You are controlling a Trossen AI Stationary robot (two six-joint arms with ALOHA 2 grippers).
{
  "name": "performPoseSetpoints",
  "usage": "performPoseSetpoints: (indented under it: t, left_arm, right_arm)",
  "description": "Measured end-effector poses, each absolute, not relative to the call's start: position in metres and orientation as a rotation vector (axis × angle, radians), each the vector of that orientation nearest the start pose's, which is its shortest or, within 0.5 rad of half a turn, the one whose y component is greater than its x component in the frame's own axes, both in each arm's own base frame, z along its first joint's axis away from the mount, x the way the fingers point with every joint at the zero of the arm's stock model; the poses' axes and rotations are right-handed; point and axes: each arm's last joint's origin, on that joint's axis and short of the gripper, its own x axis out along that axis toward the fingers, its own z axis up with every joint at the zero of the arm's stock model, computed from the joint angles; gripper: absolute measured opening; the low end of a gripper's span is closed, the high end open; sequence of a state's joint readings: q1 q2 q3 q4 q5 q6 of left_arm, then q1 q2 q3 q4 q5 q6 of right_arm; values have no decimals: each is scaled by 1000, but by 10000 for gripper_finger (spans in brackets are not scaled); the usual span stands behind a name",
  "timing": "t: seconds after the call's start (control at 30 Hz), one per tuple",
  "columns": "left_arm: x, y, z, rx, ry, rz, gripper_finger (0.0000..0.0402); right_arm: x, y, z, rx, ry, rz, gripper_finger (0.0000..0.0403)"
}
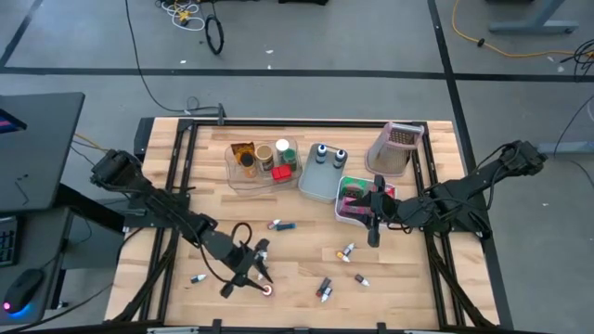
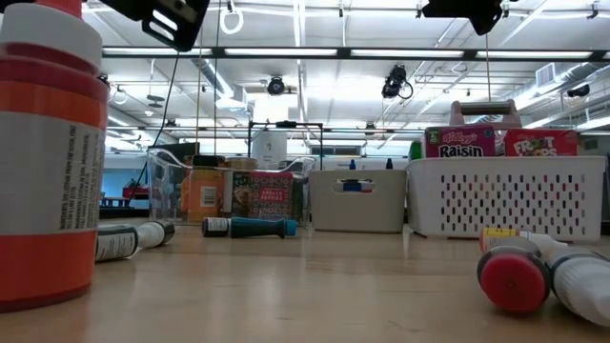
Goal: Pick & Place Kitchen Items
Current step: Put the big orange food coloring bottle into the gray bin
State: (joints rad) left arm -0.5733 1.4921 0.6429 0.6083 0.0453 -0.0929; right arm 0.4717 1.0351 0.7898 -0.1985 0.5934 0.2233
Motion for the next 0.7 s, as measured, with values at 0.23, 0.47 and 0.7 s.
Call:
performPoseSetpoints:
  t: [0.23, 0.47, 0.7]
  left_arm:
    - [254, -165, 187, 8, 320, -627, 135]
    - [260, -170, 170, 68, 321, -709, 135]
    - [264, -163, 170, 20, 337, -670, 135]
  right_arm:
    - [204, 86, 290, -57, 367, -151, 123]
    - [204, 86, 290, -52, 364, -151, 123]
    - [204, 86, 290, -50, 364, -151, 123]
